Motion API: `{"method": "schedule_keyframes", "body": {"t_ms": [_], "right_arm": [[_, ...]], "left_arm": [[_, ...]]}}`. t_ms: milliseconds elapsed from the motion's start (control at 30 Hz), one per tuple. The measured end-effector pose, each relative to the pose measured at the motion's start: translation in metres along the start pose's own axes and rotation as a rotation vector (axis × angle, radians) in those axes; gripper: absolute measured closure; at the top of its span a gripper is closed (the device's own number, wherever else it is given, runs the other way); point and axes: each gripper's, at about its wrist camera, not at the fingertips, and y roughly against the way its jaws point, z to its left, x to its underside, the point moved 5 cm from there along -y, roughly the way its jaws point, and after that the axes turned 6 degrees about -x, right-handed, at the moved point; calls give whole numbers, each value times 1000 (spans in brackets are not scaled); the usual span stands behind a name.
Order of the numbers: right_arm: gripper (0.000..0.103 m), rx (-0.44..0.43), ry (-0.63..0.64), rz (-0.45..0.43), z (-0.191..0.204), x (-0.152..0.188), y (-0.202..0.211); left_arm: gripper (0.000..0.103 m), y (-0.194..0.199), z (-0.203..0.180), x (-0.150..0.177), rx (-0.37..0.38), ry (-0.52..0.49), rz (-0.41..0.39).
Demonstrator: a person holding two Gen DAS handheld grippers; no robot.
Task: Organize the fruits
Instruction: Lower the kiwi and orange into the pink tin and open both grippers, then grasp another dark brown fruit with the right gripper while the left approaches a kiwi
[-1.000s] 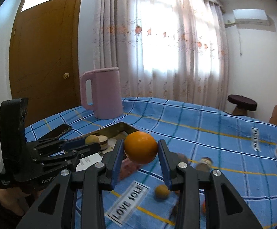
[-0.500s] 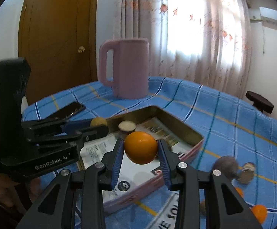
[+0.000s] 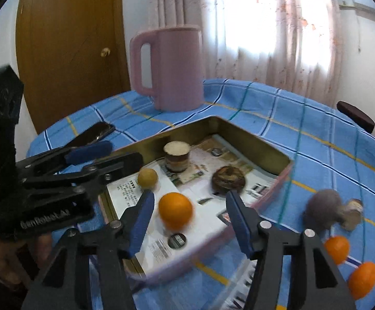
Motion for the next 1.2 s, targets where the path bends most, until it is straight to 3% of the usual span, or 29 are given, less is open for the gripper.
{"method": "schedule_keyframes", "body": {"t_ms": [200,333,467,567,833,967,1100,1200], "right_arm": [[44,150,-55,-43,-46,27,63],[44,273,-94,-16,-83,54,91],[44,242,-172,-12,-104,65,101],[44,259,-154,0,-105,64,100],[52,198,-196,121,-113,73,74],[60,172,-228,177,-118,79,64],[61,179,-217,155,-116,78,69],[62,245,-188,80,-114,72,85]], "left_arm": [[28,15,-28,-3,54,-33,-34],[26,18,-64,4,108,-92,-28],[26,18,-96,11,139,-157,-13],[26,18,-111,13,148,-191,-9],[25,13,-130,12,147,-237,-5],[25,9,-139,13,152,-259,1],[25,6,-149,15,167,-283,12],[25,2,-158,17,186,-298,29]]}}
